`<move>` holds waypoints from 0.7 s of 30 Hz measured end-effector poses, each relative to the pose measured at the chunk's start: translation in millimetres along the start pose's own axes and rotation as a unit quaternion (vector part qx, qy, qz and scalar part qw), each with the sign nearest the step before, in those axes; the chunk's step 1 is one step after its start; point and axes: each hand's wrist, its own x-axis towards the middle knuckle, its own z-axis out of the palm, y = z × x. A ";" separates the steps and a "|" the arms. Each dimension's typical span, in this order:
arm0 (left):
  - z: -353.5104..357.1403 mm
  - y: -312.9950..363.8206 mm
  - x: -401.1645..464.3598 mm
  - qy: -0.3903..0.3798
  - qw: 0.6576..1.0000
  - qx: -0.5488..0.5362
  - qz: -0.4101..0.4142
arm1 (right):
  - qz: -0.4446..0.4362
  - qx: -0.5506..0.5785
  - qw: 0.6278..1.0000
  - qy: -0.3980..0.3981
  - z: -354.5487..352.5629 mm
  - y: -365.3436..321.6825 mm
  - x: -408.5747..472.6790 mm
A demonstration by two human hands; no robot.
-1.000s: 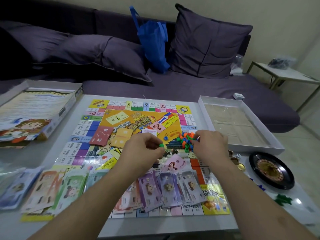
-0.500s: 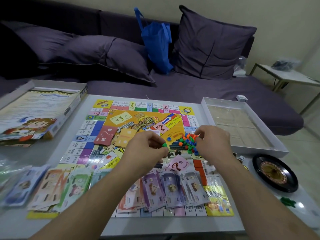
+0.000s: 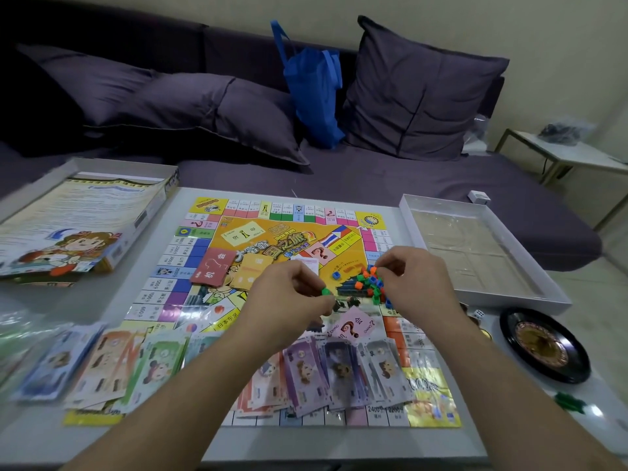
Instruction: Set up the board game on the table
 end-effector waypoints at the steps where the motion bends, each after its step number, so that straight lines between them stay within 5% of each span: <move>1: -0.5 1.4 -0.5 0.001 1.000 -0.002 -0.001 | -0.004 0.063 0.998 -0.014 -1.2 -6.8 -4.1; 7: -1.0 12.0 -7.2 0.000 0.999 -0.040 0.007 | 0.007 0.381 0.920 -0.088 2.5 -41.9 -36.5; 15: -1.8 17.9 -17.5 -0.002 0.985 -0.174 -0.013 | 0.018 0.481 0.871 -0.101 5.3 -43.8 -43.0; 21: -0.8 17.4 -17.4 0.026 0.975 -0.218 -0.030 | 0.012 0.475 0.874 -0.099 4.7 -44.9 -47.3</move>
